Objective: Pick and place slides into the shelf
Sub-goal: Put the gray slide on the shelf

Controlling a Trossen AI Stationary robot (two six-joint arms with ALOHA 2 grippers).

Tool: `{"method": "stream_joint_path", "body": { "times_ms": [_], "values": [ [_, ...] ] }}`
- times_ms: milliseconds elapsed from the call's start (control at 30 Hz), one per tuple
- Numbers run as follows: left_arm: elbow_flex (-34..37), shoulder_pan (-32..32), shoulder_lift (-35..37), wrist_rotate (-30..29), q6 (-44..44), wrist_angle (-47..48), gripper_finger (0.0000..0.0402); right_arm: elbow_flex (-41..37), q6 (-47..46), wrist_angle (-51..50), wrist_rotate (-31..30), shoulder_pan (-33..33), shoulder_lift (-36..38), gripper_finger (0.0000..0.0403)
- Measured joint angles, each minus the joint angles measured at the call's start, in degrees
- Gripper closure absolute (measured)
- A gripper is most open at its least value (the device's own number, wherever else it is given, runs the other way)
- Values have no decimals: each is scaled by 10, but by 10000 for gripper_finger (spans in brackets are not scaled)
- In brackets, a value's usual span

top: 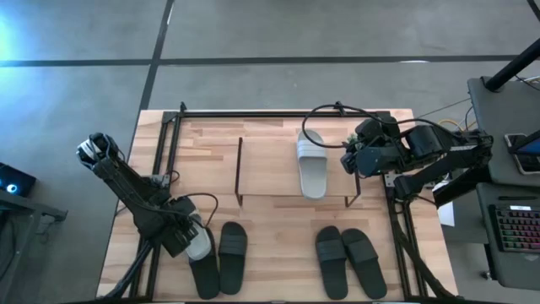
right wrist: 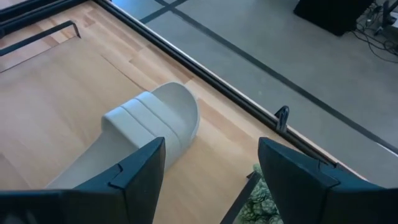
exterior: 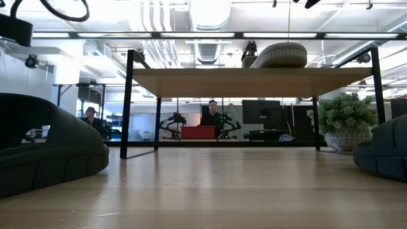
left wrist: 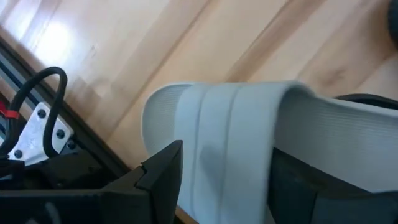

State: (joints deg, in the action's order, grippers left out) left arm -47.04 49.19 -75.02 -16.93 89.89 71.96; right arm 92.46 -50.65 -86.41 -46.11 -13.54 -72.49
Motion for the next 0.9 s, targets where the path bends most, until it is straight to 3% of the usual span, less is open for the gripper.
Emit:
{"method": "stream_joint_path", "body": {
  "times_ms": [233,333,467,567,733,900],
  "values": [
    [58,-1,11,0,13,-14,237,-2,-10,0,-1,0,0,154],
    [69,-1,20,-1,13,-15,281,-4,-16,0,-2,0,-1,157],
    [69,-1,30,-9,14,-14,374,-5,-26,0,-2,0,-1,161],
    [62,-1,41,-26,14,-8,392,-5,-30,0,-2,0,-1,165],
    [5,-1,67,-78,3,19,399,-5,-33,0,-2,0,-1,167],
    [-136,-1,68,-146,-78,156,400,-5,-34,0,-2,0,-1,170]
  ]
}}
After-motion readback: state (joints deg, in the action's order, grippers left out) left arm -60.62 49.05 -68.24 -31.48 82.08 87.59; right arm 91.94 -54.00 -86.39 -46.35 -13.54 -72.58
